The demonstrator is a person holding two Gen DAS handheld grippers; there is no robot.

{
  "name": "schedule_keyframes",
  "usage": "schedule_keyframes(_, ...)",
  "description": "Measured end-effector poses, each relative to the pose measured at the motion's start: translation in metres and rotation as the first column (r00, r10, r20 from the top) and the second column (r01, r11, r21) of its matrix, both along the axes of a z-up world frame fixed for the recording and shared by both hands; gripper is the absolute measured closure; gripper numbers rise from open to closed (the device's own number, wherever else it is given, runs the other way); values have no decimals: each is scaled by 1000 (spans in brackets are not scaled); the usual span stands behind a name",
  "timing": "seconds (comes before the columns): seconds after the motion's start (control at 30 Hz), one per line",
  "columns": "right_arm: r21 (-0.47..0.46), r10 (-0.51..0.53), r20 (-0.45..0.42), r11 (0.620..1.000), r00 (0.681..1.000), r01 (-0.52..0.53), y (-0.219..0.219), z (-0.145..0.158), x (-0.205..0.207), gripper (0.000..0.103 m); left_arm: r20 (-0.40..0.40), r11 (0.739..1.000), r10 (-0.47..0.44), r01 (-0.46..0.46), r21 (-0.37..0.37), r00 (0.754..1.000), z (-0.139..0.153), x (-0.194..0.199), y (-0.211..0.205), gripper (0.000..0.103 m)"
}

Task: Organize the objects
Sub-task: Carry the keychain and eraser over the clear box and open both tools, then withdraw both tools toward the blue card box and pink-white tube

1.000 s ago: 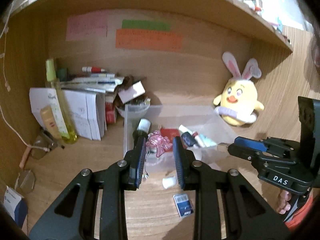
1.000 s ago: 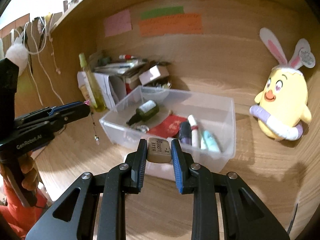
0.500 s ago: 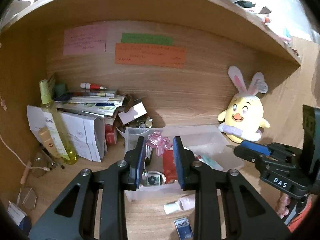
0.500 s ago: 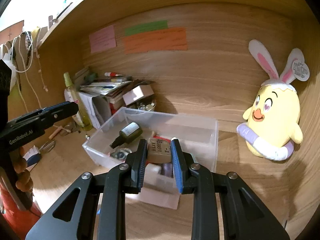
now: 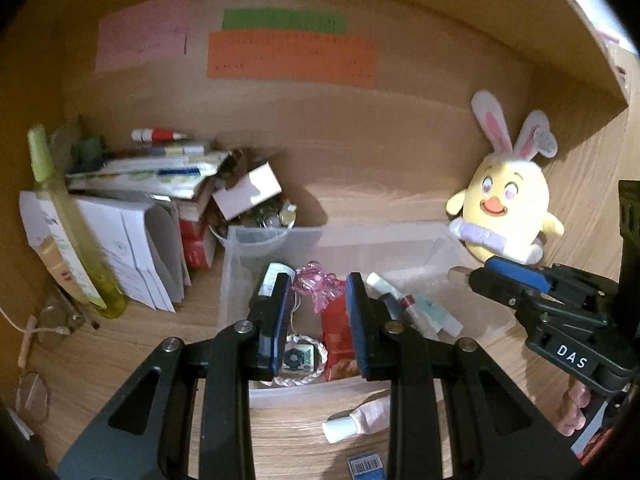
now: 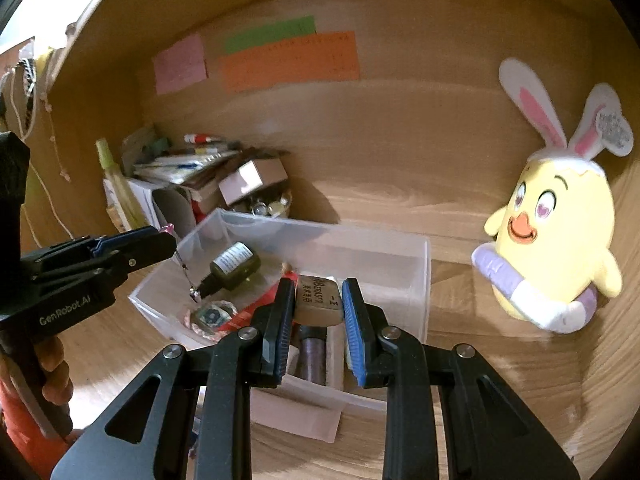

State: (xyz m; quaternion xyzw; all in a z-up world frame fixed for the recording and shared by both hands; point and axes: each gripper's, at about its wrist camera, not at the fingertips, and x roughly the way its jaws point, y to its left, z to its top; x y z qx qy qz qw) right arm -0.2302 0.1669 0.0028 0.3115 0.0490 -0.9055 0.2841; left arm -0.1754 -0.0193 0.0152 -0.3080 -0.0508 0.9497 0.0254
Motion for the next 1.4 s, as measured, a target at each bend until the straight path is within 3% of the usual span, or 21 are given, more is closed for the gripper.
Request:
schedule_keyframes(0.3, 50, -12, 73, 999, 997, 8, -7, -28, -21, 81, 91, 1000, -21, 20, 5, 996, -30, -25, 4, 76)
schedule_keyframes(0.53, 127, -28, 59, 992, 998, 20, -18, -39, -24, 81, 155, 999, -39, 35, 27, 987, -49, -38, 5, 76)
schedule_keyframes(0.9, 152, -30, 53, 988, 998, 22, -20, -42, -23, 80, 159, 998, -61, 57, 31, 985, -48, -36, 9, 75)
schedule_keyframes(1.07, 128, -28, 34, 991, 999, 23, -16, -33, -16, 65, 128, 998, -57, 55, 22, 990, -38, -24, 9, 60)
schedule_keyframes(1.4, 104, 8, -28, 995, 1000, -5, -6, -11, 18, 52, 56, 998, -52, 54, -29, 997, -18, 14, 8, 35)
